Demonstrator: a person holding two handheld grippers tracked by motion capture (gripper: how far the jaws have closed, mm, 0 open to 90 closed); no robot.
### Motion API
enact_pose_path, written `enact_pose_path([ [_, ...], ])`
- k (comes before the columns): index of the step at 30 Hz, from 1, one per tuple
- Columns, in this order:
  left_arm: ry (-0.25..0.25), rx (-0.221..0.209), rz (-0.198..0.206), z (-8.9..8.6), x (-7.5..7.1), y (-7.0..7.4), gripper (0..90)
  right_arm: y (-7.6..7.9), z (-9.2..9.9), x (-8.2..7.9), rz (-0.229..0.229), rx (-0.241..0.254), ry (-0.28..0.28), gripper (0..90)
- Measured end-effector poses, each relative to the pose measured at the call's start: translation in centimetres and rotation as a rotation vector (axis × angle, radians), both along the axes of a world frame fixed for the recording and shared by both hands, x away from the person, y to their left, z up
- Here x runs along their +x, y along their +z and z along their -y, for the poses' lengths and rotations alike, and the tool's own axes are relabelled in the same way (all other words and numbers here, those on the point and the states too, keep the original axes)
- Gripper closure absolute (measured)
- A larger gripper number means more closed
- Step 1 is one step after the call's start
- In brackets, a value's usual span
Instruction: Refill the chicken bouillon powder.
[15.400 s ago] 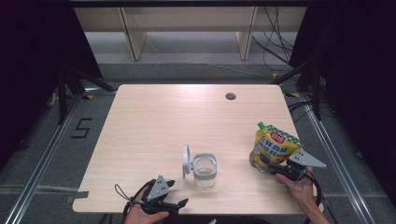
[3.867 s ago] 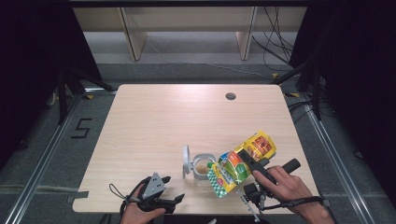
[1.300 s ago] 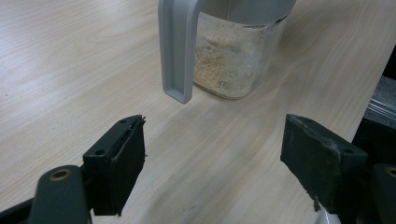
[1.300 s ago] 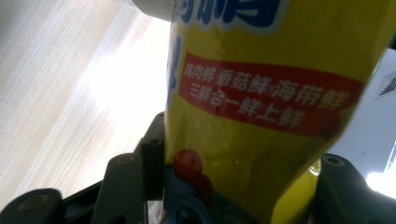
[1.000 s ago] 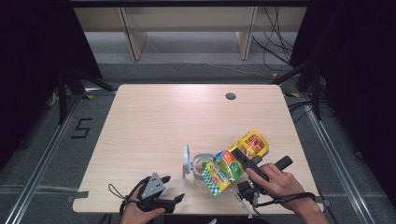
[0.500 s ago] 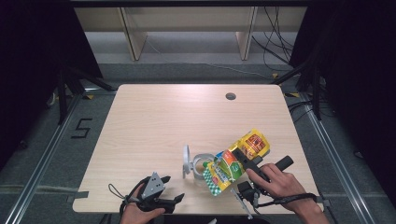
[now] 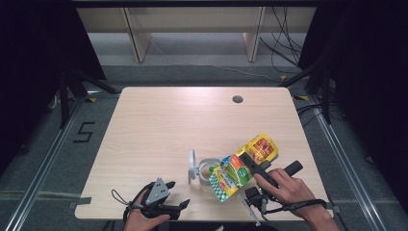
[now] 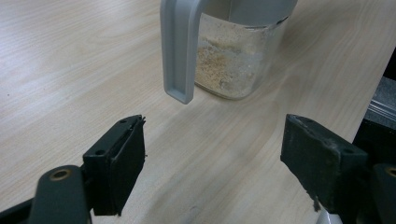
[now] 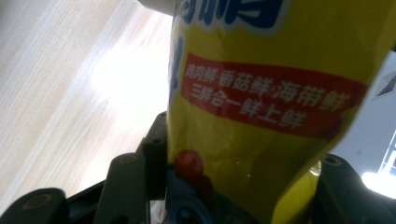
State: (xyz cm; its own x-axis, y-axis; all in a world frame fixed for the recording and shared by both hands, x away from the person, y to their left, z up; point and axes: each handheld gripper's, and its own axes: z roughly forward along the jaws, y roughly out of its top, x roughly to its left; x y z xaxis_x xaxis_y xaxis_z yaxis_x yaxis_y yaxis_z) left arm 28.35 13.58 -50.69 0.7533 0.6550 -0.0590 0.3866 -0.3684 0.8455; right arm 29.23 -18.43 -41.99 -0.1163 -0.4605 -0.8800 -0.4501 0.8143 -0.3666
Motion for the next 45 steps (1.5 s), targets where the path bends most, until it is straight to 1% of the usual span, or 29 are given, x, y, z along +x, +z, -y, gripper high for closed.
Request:
enact_pose_path([
  [1,-0.003,0.003,0.002,-0.01,0.02,0.00,21.2,0.01,-0.03,0.00,-0.006,-0.008,-0.007,52.0],
  [3,0.000,0.002,0.000,-0.03,0.01,0.00,21.2,0.00,0.01,0.01,-0.010,-0.003,-0.008,52.1],
  [5,0.000,0.002,0.002,-0.05,0.03,0.02,21.2,0.03,0.00,-0.01,-0.006,-0.004,-0.007,52.1],
  [7,0.002,-0.007,-0.002,0.02,-0.02,0.00,21.2,0.13,0.05,-0.03,-0.002,-0.006,-0.007,52.1],
  [9,0.000,0.003,0.000,-0.01,0.01,0.00,21.2,0.15,0.06,-0.01,0.002,-0.006,-0.004,52.1],
  [11,-0.003,0.003,0.002,-0.01,0.02,0.00,21.2,0.05,0.07,-0.01,-0.009,-0.005,-0.011,52.1],
  [12,0.002,-0.018,0.000,0.12,-0.05,-0.02,21.2,0.03,0.10,0.04,-0.008,0.000,-0.006,52.3],
  [13,0.003,-0.018,0.001,0.11,-0.06,-0.02,21.2,-0.12,0.30,-0.07,-0.016,0.020,-0.030,52.5],
  [14,0.008,-0.023,-0.004,0.12,-0.08,-0.03,21.2,-0.21,0.43,-0.17,-0.026,0.021,-0.055,52.5],
  [15,0.003,-0.005,-0.002,-0.01,-0.02,0.02,21.2,-0.21,0.43,-0.17,-0.024,0.022,-0.053,52.5],
  [17,-0.001,-0.004,-0.002,0.02,-0.02,0.00,21.2,-0.07,0.29,-0.17,-0.026,-0.003,-0.048,52.6],
  [18,-0.005,-0.001,0.002,0.01,0.00,0.01,21.2,0.05,0.08,-0.02,-0.011,-0.006,-0.009,52.6],
  [19,-0.002,-0.002,0.003,0.02,-0.02,0.01,21.2,0.01,0.12,0.00,-0.007,-0.002,-0.003,52.6],
  [21,0.000,-0.010,0.001,0.06,-0.02,0.00,21.2,0.03,0.11,-0.01,-0.007,-0.002,-0.004,52.7],
  [22,-0.004,0.000,0.002,-0.01,0.00,0.03,21.2,0.08,0.07,-0.03,-0.006,-0.003,-0.008,52.7],
  [23,0.000,-0.005,-0.002,0.02,-0.03,0.00,21.2,0.07,0.11,-0.06,-0.008,-0.007,-0.007,52.8],
  [24,0.001,0.002,0.000,-0.02,0.01,-0.02,21.2,0.03,0.15,-0.01,-0.002,-0.003,-0.001,52.8],
  [27,-0.001,-0.002,0.002,0.04,-0.03,0.01,21.2,0.05,0.16,0.02,-0.007,-0.005,-0.001,52.9],
  [28,-0.005,-0.002,0.001,0.02,-0.01,0.01,21.2,-0.11,0.31,-0.07,-0.011,0.020,-0.018,52.9],
  [29,0.000,0.003,0.000,-0.02,0.01,0.00,21.2,0.03,0.20,0.04,-0.004,0.002,0.005,52.9],
  [32,-0.001,0.002,0.000,-0.01,0.01,0.00,21.2,0.00,0.27,0.04,-0.004,0.006,0.000,52.9],
  [33,-0.001,0.002,0.001,-0.02,0.00,0.00,21.2,-0.08,0.34,0.00,-0.018,0.015,-0.015,52.9],
  [35,0.001,0.001,0.000,-0.01,0.03,-0.01,21.2,0.03,0.30,0.04,-0.009,0.003,-0.007,52.9],
  [43,0.001,0.000,-0.001,0.00,0.01,-0.04,21.2,0.04,0.36,0.02,-0.008,0.003,-0.006,53.0],
  [44,0.002,-0.007,-0.003,0.03,0.00,-0.05,21.2,0.01,0.37,0.07,-0.002,0.007,-0.001,53.0],
  [45,0.000,-0.003,0.000,0.00,0.04,-0.04,21.2,-0.01,0.36,0.09,0.000,0.007,-0.002,53.0],
])
